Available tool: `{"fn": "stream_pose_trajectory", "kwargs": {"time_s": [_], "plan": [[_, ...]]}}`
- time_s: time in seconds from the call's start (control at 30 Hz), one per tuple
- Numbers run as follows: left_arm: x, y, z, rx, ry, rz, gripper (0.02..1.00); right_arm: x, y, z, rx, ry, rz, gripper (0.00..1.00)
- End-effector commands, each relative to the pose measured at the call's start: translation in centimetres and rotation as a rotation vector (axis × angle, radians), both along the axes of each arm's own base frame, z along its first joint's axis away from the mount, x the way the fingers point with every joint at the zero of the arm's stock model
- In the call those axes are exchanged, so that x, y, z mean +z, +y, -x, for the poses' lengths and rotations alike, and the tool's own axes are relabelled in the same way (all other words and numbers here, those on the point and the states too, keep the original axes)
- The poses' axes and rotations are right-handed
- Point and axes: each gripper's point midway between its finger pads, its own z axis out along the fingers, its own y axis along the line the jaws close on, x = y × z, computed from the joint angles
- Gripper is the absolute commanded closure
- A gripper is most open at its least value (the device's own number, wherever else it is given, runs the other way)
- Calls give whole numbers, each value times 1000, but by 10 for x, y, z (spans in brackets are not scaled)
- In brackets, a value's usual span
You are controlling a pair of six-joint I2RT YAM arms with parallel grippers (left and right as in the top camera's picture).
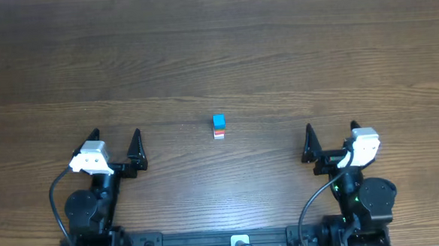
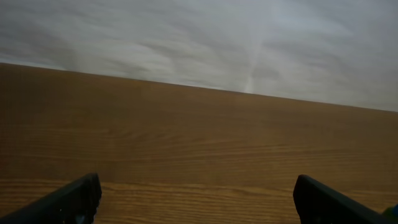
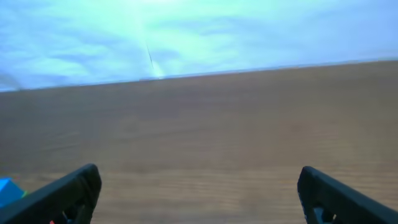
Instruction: Stack Cubes
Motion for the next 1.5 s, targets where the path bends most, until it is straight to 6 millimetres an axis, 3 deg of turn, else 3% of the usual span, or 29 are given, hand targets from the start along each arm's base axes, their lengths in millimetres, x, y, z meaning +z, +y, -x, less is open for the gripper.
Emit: {"fn": "stream_pose_trajectory", "kwargs": {"time_s": [0.03,0.23,0.47,1.5], "plan": [[-1,2,0,8,-2,-11,20,-16,1,-9,11,-33,33,9],[-1,2,0,8,-2,-11,18,-33,-2,-18,-2,-76,46,9],[-1,2,0,8,-2,-11,23,-40,-5,-18,-16,-50,50,7],[-1,2,0,8,-2,-11,20,-39,-6,-18,-19,-49,50,7]]}}
